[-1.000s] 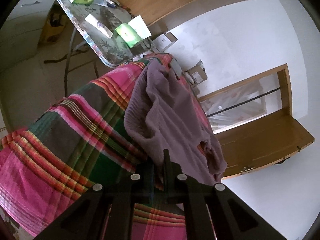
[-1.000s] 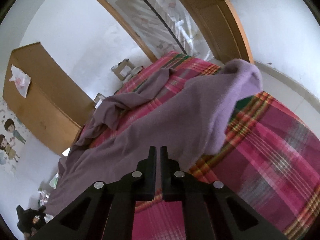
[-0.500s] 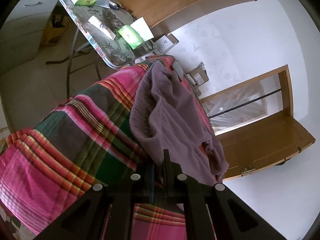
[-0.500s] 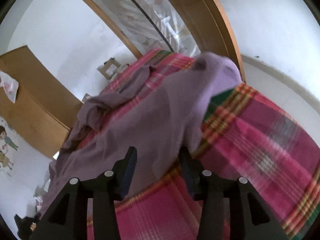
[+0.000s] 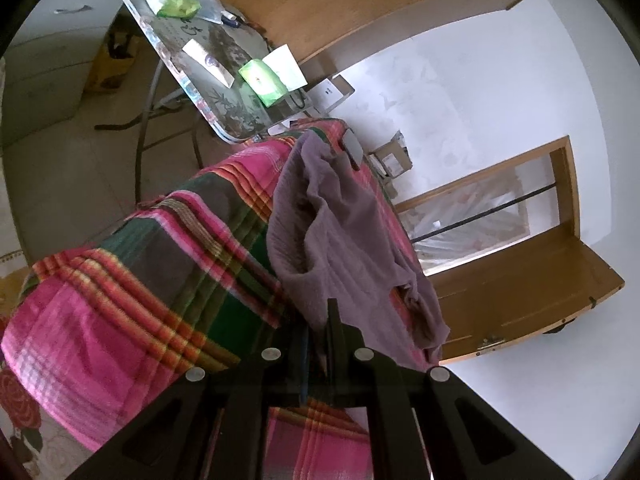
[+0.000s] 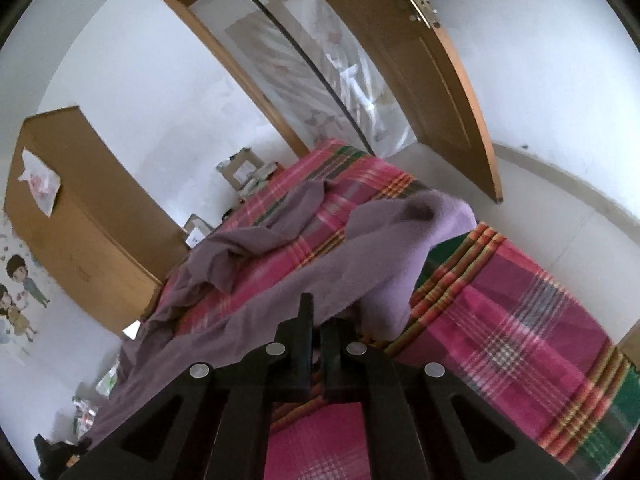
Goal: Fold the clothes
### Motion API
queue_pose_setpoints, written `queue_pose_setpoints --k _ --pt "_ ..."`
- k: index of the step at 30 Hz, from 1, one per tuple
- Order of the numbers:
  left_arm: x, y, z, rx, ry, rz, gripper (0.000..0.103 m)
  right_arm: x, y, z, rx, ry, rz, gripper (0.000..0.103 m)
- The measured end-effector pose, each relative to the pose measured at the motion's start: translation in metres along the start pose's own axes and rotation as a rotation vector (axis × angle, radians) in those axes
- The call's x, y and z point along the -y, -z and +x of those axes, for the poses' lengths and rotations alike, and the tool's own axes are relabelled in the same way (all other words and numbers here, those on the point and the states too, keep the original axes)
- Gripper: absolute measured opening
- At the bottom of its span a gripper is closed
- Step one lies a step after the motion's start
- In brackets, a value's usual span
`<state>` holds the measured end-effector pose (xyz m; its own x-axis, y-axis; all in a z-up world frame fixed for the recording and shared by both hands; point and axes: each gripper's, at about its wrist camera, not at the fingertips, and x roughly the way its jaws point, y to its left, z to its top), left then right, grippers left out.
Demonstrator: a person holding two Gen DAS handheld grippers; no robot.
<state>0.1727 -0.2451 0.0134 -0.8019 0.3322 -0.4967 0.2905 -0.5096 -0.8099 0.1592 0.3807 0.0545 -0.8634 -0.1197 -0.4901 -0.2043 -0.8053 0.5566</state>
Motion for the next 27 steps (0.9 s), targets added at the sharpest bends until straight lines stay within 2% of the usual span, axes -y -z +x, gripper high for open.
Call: queue_pose_setpoints --k 4,11,27 --pt "-0.009 0.008 -0.011 -0.005 -0.020 0.001 0.007 0.001 0.004 -0.014 0.007 0.007 -0.024 0.003" --pt "-0.023 0.025 -0.014 -0.043 -0.049 -0.007 0.007 0.023 0.022 -0.010 -0.062 0.073 -0.001 0.003" --pt "-0.038 0.043 -0.035 -0.049 -0.070 -0.012 0.007 0.037 0.042 -0.032 -0.077 0.086 -0.005 0.003"
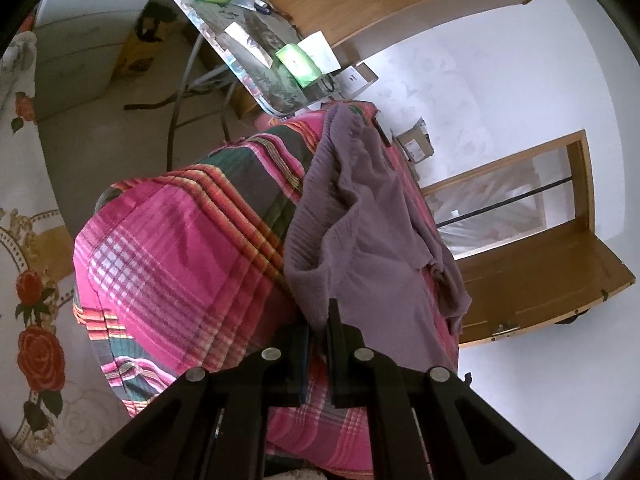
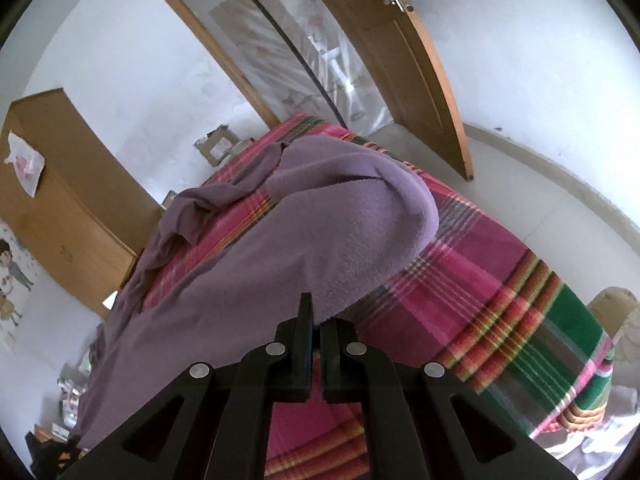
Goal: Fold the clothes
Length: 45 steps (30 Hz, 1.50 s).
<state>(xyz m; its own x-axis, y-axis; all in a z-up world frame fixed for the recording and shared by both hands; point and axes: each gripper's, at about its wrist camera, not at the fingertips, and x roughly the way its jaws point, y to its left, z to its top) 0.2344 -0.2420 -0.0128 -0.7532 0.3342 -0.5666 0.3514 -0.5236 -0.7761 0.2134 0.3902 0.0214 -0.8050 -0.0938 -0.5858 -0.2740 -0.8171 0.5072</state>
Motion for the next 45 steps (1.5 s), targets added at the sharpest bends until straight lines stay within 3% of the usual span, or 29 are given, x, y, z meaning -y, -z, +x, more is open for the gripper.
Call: queue_pose_setpoints --k 14,17,23,30,38,41,45 --pt "-0.008 0.006 0.004 -0.018 -0.052 -0.016 0.007 0.003 0.013 0.002 -0.043 0.023 -0.037 0.003" --pt "-0.007 0.006 0.003 -0.019 -0.066 -0.013 0.008 0.003 0.011 0.002 -0.051 0.024 -0.052 0.007" --pt "0.001 0.002 -0.007 -0.012 -0.041 -0.024 0.008 0.001 0.010 -0.005 -0.075 0.022 -0.122 0.010" --pt "0.032 -0.003 -0.019 0.029 -0.076 0.061 0.011 -0.002 0.009 -0.023 -0.094 0.059 -0.212 0.013" --pt "0.056 -0.011 -0.039 0.123 -0.094 0.124 0.012 -0.002 -0.003 -0.042 -0.008 0.104 -0.202 0.013" --pt "0.070 -0.014 -0.032 0.108 -0.090 0.170 0.016 -0.005 -0.013 -0.039 0.020 0.116 -0.219 0.015" --pt "0.112 -0.012 0.000 0.021 -0.065 0.328 0.021 -0.011 -0.030 -0.028 0.040 0.129 -0.240 0.023"
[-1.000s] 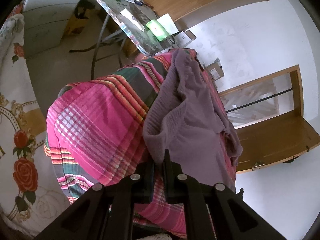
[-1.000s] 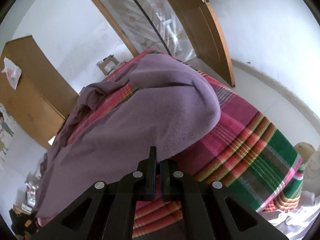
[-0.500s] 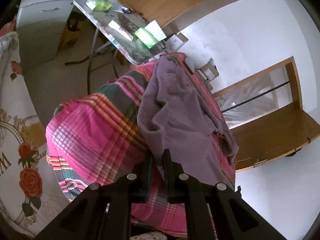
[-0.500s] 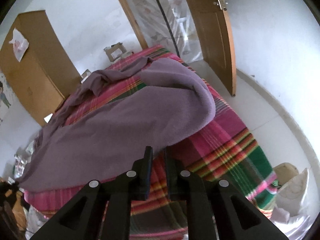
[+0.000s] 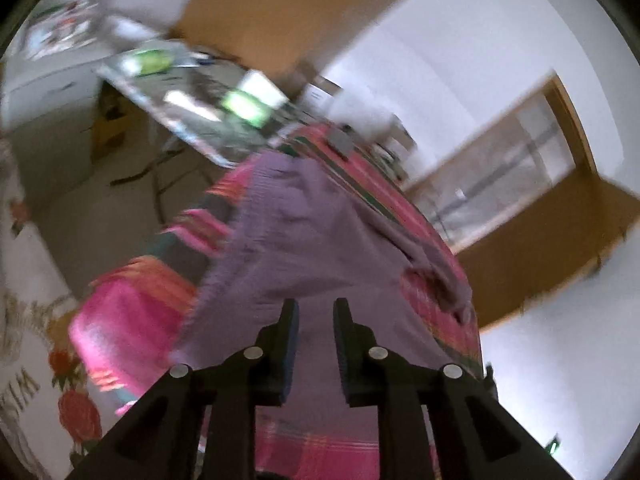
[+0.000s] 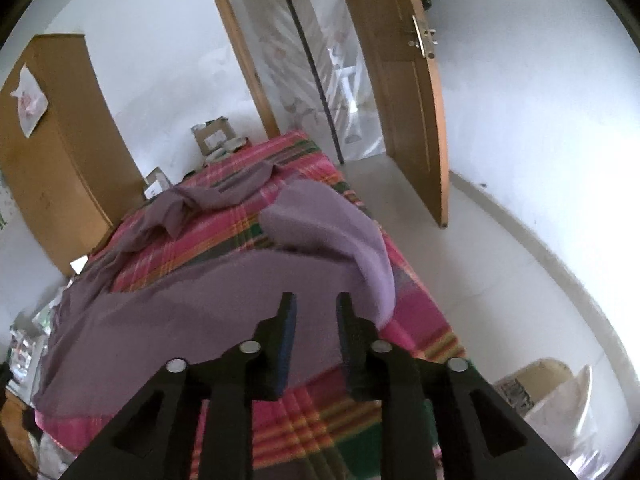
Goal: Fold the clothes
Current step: 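Lower the waistband onto the bed with the left gripper and open it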
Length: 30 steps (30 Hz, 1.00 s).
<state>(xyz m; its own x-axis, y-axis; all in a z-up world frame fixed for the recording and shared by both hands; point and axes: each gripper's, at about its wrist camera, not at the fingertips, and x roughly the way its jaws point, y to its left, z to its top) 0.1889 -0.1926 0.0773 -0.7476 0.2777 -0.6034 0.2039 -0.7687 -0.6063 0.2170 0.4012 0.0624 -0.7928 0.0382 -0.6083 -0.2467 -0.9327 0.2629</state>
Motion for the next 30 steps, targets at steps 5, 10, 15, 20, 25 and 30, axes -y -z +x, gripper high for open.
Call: queue_pose_setpoints --k 5,10,15,20,25,30 --pt "0.071 -0.007 0.061 -0.128 0.080 0.216 0.024 -0.006 -0.022 0.015 0.035 0.027 -0.054 0.030" --pt "0.145 0.011 0.133 -0.292 0.157 0.426 0.024 -0.016 -0.043 0.037 0.012 0.024 -0.139 0.033" --pt "0.197 0.039 0.191 -0.435 0.212 0.564 0.024 -0.004 -0.053 0.057 -0.019 0.048 -0.123 0.034" --pt "0.229 0.060 0.234 -0.521 0.206 0.657 0.025 0.039 -0.058 0.080 -0.094 -0.005 0.074 0.034" --pt "0.245 0.073 0.261 -0.567 0.189 0.712 0.029 0.059 -0.059 0.105 -0.166 -0.045 0.155 0.046" --pt "0.256 0.090 0.274 -0.613 0.212 0.763 0.029 0.064 -0.060 0.123 -0.201 -0.096 0.195 0.049"
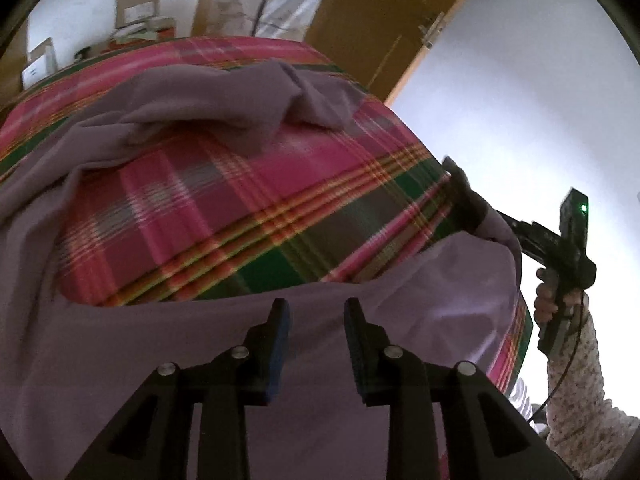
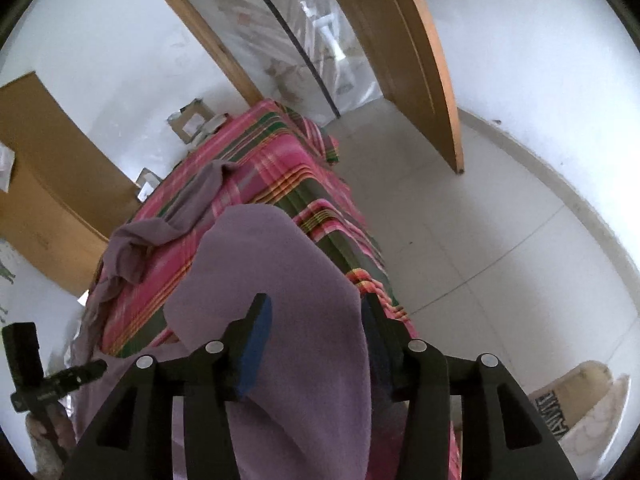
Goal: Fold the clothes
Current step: 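Lower the waistband onto the bed with the left gripper and open it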
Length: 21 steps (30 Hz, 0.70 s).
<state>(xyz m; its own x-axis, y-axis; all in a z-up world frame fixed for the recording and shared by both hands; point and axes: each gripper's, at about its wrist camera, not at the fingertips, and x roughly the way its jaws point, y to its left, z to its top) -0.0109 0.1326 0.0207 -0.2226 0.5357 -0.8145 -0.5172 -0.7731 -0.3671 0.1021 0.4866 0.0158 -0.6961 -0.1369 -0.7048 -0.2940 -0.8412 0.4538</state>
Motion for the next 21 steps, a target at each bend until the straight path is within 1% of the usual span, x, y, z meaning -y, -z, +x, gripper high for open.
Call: queue_pose_setpoints --k 2,8,11,14,15,16,17,18,21 --pt "0.002 -0.001 0.008 -0.014 -0.001 0.007 0.029 -0.002 -0.001 0.005 -0.008 0.004 -0.010 0.049" --pt "0.010 0.000 0.013 -0.024 -0.007 0.037 0.029 -0.014 0.001 0.008 0.021 0.056 -0.062 0.048" --pt "0.012 -0.001 0.019 -0.031 -0.017 0.050 0.029 -0.024 0.005 0.009 0.045 0.098 -0.124 0.046" --pt "0.014 -0.003 0.025 -0.040 -0.022 0.053 0.029 -0.034 0.008 0.011 0.052 0.115 -0.185 0.029" --pt "0.014 -0.003 0.027 -0.043 -0.022 0.053 0.029 -0.037 0.009 0.012 0.053 0.120 -0.201 0.015" --pt "0.015 -0.004 0.028 -0.045 -0.023 0.054 0.029 -0.038 0.010 0.012 0.053 0.124 -0.215 0.008" --pt "0.015 -0.004 0.029 -0.045 -0.022 0.052 0.029 -0.040 0.010 0.013 0.054 0.128 -0.229 0.007" --pt "0.015 -0.005 0.030 -0.045 -0.020 0.049 0.029 -0.042 0.011 0.013 0.056 0.132 -0.241 0.004" --pt "0.014 -0.007 0.031 -0.042 -0.001 0.034 0.029 -0.045 0.012 0.005 0.110 0.157 -0.272 0.002"
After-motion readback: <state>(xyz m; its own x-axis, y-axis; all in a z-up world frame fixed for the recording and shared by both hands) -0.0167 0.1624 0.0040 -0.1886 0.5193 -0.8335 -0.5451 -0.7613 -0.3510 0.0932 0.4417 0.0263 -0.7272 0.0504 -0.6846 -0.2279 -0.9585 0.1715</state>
